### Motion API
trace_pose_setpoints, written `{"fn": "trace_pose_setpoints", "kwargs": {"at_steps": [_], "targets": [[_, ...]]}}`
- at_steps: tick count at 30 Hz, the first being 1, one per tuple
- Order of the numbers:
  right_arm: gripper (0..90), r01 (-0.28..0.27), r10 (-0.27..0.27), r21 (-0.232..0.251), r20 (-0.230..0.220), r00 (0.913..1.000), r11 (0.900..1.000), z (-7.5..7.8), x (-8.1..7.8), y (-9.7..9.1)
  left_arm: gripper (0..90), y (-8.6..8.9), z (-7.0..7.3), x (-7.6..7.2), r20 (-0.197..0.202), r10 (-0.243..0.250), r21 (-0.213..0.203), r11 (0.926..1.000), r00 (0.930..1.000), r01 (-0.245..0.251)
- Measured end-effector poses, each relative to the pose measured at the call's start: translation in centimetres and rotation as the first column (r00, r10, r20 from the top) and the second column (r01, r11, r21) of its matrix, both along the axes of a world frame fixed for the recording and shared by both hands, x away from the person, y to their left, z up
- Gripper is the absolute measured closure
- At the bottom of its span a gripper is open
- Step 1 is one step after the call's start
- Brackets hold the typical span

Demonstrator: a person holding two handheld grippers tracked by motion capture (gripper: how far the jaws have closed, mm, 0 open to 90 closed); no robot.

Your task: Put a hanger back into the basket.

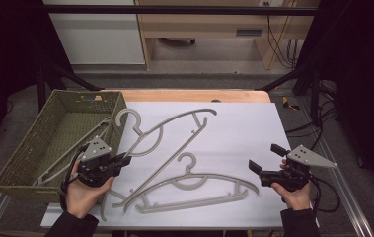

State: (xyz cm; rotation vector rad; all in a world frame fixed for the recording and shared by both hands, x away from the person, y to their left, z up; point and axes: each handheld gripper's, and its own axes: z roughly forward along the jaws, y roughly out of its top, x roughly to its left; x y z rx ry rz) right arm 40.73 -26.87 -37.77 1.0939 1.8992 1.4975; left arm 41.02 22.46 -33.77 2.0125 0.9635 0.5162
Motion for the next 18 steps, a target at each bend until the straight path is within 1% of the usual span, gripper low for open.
{"fn": "trace_pose_setpoints", "kwargs": {"at_steps": [1, 2, 3, 5, 6, 8, 9, 10, 11, 14, 15, 16, 17, 18], "targets": [[0.9, 0.003, -0.003, 0.0, 0.0, 1.0, 1.0, 0.0, 0.0, 0.0, 81.8, 0.2, 0.6, 0.0, 0.017, -0.005, 0.004, 1.0, 0.9998, 0.005], [0.9, 0.003, -0.003, 0.0, 0.0, 1.0, 1.0, 0.0, 0.0, 0.0, 81.9, 0.2, 0.6, 0.0, 0.017, -0.005, 0.004, 1.0, 0.9998, 0.005], [0.9, 0.003, -0.003, -0.001, -0.002, 1.0, 1.0, -0.1, 0.1, 0.0, 81.8, 0.5, 1.3, 0.0, 0.036, -0.009, 0.024, 0.9997, 0.9993, 0.008], [0.8, 0.004, -0.004, -0.002, -0.003, 1.0, 1.0, -0.1, 0.1, 0.0, 81.9, 0.8, 2.1, 0.1, 0.056, -0.01, 0.052, 0.9986, 0.9984, 0.007], [0.8, 0.004, -0.004, -0.002, -0.003, 1.0, 1.0, -0.1, 0.1, 0.0, 81.8, 0.8, 2.1, 0.1, 0.056, -0.01, 0.052, 0.9986, 0.9984, 0.007], [0.8, 0.006, -0.006, 0.0, -0.003, 1.0, 1.0, -0.1, 0.1, 0.0, 81.8, 1.4, 3.3, 0.5, 0.076, -0.009, 0.065, 0.9979, 0.9971, 0.004], [0.8, 0.006, -0.006, 0.0, -0.003, 1.0, 1.0, 0.0, 0.0, 0.0, 81.8, 1.4, 3.3, 0.5, 0.076, -0.009, 0.065, 0.9979, 0.9971, 0.004], [0.9, 0.004, -0.004, 0.0, -0.003, 1.0, 1.0, 0.0, 0.0, -0.1, 81.8, 1.7, 3.6, 0.6, 0.083, -0.008, 0.065, 0.9979, 0.9965, 0.002], [0.9, 0.004, -0.004, 0.001, -0.003, 1.0, 1.0, 0.0, 0.0, -0.1, 81.8, 2.4, 4.2, 1.0, 0.09, -0.009, 0.082, 0.9966, 0.9959, 0.002], [0.9, 0.005, -0.005, -0.001, -0.001, 1.0, 1.0, -0.1, 0.1, 0.0, 81.8, 3.6, 5.0, 1.6, 0.1, 0.003, 0.097, 0.9952, 0.995, -0.013], [0.9, 0.006, -0.006, 0.0, -0.004, 1.0, 1.0, -0.1, 0.1, 0.0, 81.8, 4.1, 5.2, 1.9, 0.113, 0.005, 0.098, 0.9951, 0.9936, -0.016], [0.9, 0.003, -0.003, -0.002, -0.003, 1.0, 1.0, -0.1, 0.1, 0.0, 81.8, 4.6, 5.4, 2.0, 0.104, 0.008, 0.111, 0.9936, 0.9945, -0.02], [0.9, 0.003, -0.003, -0.003, -0.003, 1.0, 1.0, -0.1, 0.1, 0.0, 81.8, 5.1, 5.6, 2.2, 0.105, 0.01, 0.124, 0.992, 0.9945, -0.023], [0.9, 0.003, -0.003, -0.003, -0.003, 1.0, 1.0, -0.1, 0.1, 0.0, 81.8, 5.1, 5.6, 2.2, 0.105, 0.01, 0.124, 0.992, 0.9945, -0.023]]}}
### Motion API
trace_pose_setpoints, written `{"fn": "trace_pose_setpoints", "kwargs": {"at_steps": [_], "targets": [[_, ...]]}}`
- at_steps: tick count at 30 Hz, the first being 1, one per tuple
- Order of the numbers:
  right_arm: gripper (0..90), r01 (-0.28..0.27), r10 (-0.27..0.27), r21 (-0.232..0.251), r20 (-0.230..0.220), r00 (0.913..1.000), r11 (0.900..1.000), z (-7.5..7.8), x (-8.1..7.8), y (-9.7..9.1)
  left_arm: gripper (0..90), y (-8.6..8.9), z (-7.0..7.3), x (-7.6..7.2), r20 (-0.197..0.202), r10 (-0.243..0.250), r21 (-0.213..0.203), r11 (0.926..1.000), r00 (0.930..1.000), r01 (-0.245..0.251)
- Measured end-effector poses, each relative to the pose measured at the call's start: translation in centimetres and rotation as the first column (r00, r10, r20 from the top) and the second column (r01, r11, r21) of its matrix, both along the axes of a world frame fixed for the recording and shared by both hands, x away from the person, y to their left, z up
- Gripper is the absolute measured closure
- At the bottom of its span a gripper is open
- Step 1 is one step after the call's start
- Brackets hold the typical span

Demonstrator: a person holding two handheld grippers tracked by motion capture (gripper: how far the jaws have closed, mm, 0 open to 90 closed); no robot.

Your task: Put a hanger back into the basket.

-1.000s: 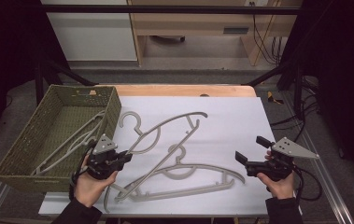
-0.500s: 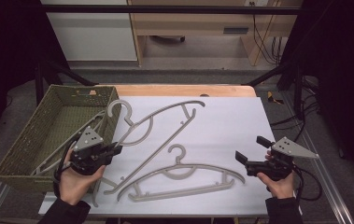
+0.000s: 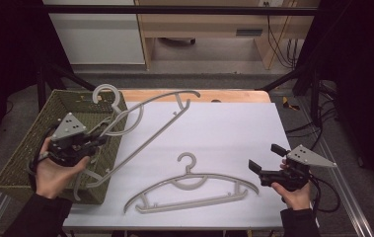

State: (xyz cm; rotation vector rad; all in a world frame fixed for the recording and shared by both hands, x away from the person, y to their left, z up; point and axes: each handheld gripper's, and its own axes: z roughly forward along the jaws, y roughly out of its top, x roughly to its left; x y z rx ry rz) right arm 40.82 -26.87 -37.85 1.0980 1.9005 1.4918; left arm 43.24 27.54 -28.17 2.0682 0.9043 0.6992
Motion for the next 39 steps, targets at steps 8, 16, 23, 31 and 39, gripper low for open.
{"fn": "trace_pose_setpoints", "kwargs": {"at_steps": [8, 16, 23, 31, 39], "targets": [[0.9, 0.002, -0.002, 0.003, -0.001, 1.0, 1.0, 0.0, 0.0, 0.0, 81.8, 3.6, 0.6, 1.6, 0.009, 0.049, 0.046, 0.9977, 0.9988, -0.049], [0.9, 0.002, -0.002, -0.003, -0.003, 1.0, 1.0, -0.1, 0.1, 0.0, 81.8, 6.7, 0.1, 2.3, 0.045, 0.064, 0.045, 0.9968, 0.9969, -0.066], [0.9, 0.005, -0.006, -0.005, -0.007, 1.0, 1.0, -0.1, 0.1, 0.0, 81.8, 9.4, -0.8, 3.1, 0.039, 0.124, 0.076, 0.989, 0.9915, -0.127], [0.9, 0.005, -0.005, -0.008, -0.016, 0.9999, 1.0, -0.3, 0.2, 0.1, 81.8, 11.8, -1.7, 3.8, 0.026, 0.169, 0.1, 0.9802, 0.9852, -0.171], [0.9, 0.007, -0.007, -0.007, -0.018, 0.9998, 0.9999, -0.4, 0.3, 0.1, 81.8, 15.3, -2.4, 4.0, 0.047, 0.232, 0.1, 0.9666, 0.9715, -0.236]]}}
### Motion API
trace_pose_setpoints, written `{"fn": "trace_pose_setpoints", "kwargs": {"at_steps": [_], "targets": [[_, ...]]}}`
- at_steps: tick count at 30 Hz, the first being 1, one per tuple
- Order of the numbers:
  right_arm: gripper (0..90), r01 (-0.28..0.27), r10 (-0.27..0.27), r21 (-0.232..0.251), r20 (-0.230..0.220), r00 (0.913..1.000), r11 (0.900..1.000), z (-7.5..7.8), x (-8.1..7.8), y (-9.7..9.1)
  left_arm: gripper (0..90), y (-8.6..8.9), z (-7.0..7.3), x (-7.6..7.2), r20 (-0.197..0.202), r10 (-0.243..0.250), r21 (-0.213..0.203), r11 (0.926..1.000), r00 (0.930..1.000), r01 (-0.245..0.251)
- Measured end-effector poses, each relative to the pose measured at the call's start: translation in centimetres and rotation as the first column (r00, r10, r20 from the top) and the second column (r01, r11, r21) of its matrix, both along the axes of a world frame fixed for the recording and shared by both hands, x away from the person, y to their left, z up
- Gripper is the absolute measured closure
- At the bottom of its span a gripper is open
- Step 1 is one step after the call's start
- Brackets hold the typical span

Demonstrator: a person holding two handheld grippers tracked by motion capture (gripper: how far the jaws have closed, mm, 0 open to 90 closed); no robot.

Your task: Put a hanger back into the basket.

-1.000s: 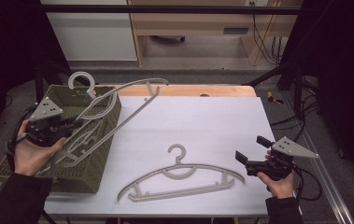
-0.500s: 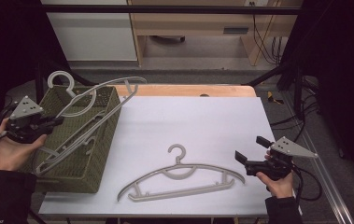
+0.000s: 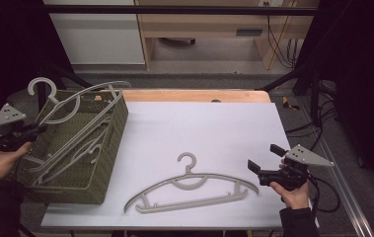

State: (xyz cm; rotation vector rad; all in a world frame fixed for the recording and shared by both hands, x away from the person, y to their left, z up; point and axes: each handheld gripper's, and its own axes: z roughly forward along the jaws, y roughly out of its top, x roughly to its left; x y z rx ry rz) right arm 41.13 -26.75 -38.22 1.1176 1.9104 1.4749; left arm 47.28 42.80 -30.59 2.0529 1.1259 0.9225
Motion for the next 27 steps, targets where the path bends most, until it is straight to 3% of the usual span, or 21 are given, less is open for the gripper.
{"fn": "trace_pose_setpoints", "kwargs": {"at_steps": [8, 14, 24, 26, 27], "targets": [[0.9, -0.002, 0.002, -0.005, -0.002, 1.0, 1.0, -0.1, 0.1, 0.1, 81.8, 2.1, -0.5, 0.3, 0.005, 0.039, 0.027, 0.9989, 0.9992, -0.039], [0.9, 0.0, 0.0, -0.002, -0.001, 1.0, 1.0, -0.1, 0.1, 0.0, 81.8, 2.5, -1.6, 0.7, -0.008, 0.062, 0.067, 0.9959, 0.9981, -0.061], [0.9, 0.0, 0.0, -0.005, -0.003, 1.0, 1.0, -0.1, 0.1, 0.0, 81.8, 2.4, -2.0, 1.0, -0.007, 0.061, 0.111, 0.992, 0.9981, -0.06], [0.9, -0.001, 0.001, -0.005, -0.003, 1.0, 1.0, -0.1, 0.1, 0.0, 81.8, 2.7, -2.4, 1.0, -0.022, 0.058, 0.152, 0.9869, 0.9981, -0.054], [0.9, -0.001, 0.001, -0.005, -0.003, 1.0, 1.0, -0.1, 0.1, 0.0, 81.8, 2.7, -2.4, 1.0, -0.022, 0.058, 0.152, 0.9869, 0.9981, -0.054]]}}
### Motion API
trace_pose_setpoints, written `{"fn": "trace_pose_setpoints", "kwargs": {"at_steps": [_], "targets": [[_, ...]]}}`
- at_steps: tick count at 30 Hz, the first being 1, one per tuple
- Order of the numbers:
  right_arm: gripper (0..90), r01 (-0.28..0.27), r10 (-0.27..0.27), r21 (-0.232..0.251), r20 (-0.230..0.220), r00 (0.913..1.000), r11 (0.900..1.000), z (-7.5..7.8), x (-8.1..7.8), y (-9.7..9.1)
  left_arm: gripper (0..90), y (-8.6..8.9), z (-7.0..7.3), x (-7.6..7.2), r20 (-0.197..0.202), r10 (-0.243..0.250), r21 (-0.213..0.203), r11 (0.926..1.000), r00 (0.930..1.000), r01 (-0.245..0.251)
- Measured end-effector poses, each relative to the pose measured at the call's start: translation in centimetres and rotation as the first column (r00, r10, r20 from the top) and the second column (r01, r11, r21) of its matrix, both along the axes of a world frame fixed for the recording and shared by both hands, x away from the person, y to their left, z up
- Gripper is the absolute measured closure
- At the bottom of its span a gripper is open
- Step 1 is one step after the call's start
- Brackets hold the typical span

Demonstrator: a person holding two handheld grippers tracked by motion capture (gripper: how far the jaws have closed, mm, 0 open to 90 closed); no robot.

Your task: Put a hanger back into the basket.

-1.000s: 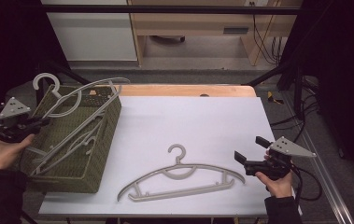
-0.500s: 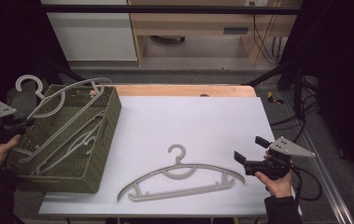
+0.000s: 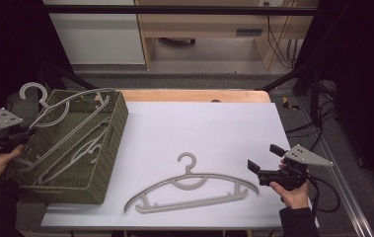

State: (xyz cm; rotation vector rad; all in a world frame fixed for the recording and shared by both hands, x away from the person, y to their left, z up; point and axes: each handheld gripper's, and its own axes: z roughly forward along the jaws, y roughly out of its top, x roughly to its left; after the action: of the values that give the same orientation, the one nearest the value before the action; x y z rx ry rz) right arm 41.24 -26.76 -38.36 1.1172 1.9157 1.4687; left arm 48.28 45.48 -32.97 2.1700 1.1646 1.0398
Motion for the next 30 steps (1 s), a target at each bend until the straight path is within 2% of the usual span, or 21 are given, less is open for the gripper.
{"fn": "trace_pose_setpoints", "kwargs": {"at_steps": [6, 7, 14, 17, 20, 21, 22, 23, 25, 27, 30], "targets": [[0.9, -0.003, 0.003, -0.003, -0.001, 1.0, 1.0, -0.1, 0.0, 0.1, 81.8, -0.1, -1.1, 0.1, -0.014, 0.012, 0.01, 0.9999, 0.9998, -0.012], [0.9, -0.003, 0.003, -0.004, -0.003, 1.0, 1.0, -0.1, 0.0, 0.2, 81.7, -0.2, -1.7, 0.3, -0.031, 0.027, 0.035, 0.999, 0.9992, -0.026], [0.9, -0.003, 0.003, -0.003, -0.002, 1.0, 1.0, -0.1, 0.0, 0.1, 81.6, -0.9, -3.3, 0.4, -0.054, 0.023, 0.035, 0.9992, 0.9983, -0.021], [0.9, -0.007, 0.007, -0.002, -0.003, 1.0, 1.0, -0.1, 0.0, 0.2, 81.5, -1.6, -3.9, 0.1, -0.064, -0.002, 0.005, 1.0, 0.9979, 0.003], [0.9, -0.007, 0.007, -0.003, -0.002, 1.0, 1.0, 0.0, 0.0, 0.3, 81.1, -1.8, -3.9, -0.3, -0.064, -0.013, -0.003, 0.9999, 0.9979, 0.013], [0.9, -0.004, 0.004, -0.003, -0.002, 1.0, 1.0, 0.0, 0.0, 0.3, 80.7, -2.0, -3.7, -0.8, -0.064, -0.026, -0.027, 0.9993, 0.9976, 0.024], [0.9, -0.004, 0.004, -0.003, -0.002, 1.0, 1.0, 0.0, 0.0, 0.3, 80.1, -2.0, -3.7, -0.8, -0.064, -0.026, -0.027, 0.9993, 0.9976, 0.024], [0.9, -0.006, 0.006, -0.002, 0.0, 1.0, 1.0, 0.0, -0.1, 0.2, 79.5, -2.2, -3.7, -1.0, -0.068, -0.039, -0.046, 0.9983, 0.9969, 0.036], [0.9, -0.004, 0.004, -0.002, 0.001, 1.0, 1.0, 0.0, -0.1, 0.2, 78.4, -2.9, -3.6, -1.8, -0.094, -0.09, -0.076, 0.9937, 0.9915, 0.083], [0.9, -0.006, 0.006, -0.001, 0.003, 1.0, 1.0, 0.1, -0.1, 0.2, 77.9, -3.2, -3.5, -2.0, -0.107, -0.104, -0.079, 0.9923, 0.9888, 0.096], [0.9, -0.007, 0.007, -0.001, 0.006, 1.0, 1.0, 0.1, -0.2, 0.2, 77.1, -4.4, -3.8, -2.5, -0.161, -0.138, -0.06, 0.9897, 0.9773, 0.13]]}}
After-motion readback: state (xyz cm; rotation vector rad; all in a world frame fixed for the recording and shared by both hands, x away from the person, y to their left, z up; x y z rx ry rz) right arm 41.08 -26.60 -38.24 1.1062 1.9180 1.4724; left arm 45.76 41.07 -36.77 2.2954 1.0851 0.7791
